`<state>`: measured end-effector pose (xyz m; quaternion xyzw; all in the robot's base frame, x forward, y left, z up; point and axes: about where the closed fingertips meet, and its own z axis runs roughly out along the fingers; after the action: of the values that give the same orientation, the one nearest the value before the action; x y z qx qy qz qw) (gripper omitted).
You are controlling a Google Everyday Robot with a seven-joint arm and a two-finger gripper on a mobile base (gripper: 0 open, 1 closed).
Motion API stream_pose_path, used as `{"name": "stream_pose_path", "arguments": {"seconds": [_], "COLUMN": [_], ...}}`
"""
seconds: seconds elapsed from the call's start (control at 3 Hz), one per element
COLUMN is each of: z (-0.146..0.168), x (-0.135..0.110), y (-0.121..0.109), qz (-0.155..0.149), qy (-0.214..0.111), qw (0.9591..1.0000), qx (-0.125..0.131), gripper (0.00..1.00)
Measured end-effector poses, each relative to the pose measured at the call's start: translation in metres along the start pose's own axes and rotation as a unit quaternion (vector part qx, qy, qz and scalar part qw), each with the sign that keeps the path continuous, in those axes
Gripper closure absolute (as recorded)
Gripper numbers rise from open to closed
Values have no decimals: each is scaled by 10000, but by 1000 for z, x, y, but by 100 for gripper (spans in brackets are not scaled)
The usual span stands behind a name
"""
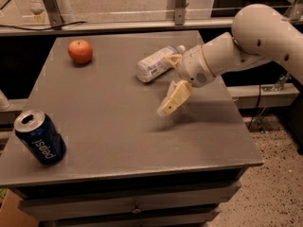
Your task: Knock blue plastic bottle over
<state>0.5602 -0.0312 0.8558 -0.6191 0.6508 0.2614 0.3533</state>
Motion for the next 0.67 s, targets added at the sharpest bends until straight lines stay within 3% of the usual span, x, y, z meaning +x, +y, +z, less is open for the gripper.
{"name": "stream_pose_path", "arguments": {"seconds": [0.67], "z": [-57], "x": [-36], "y": [-13], "qz": [-621], "qy": [150], "qw": [9971], "qx": [404], "gripper": [0]}}
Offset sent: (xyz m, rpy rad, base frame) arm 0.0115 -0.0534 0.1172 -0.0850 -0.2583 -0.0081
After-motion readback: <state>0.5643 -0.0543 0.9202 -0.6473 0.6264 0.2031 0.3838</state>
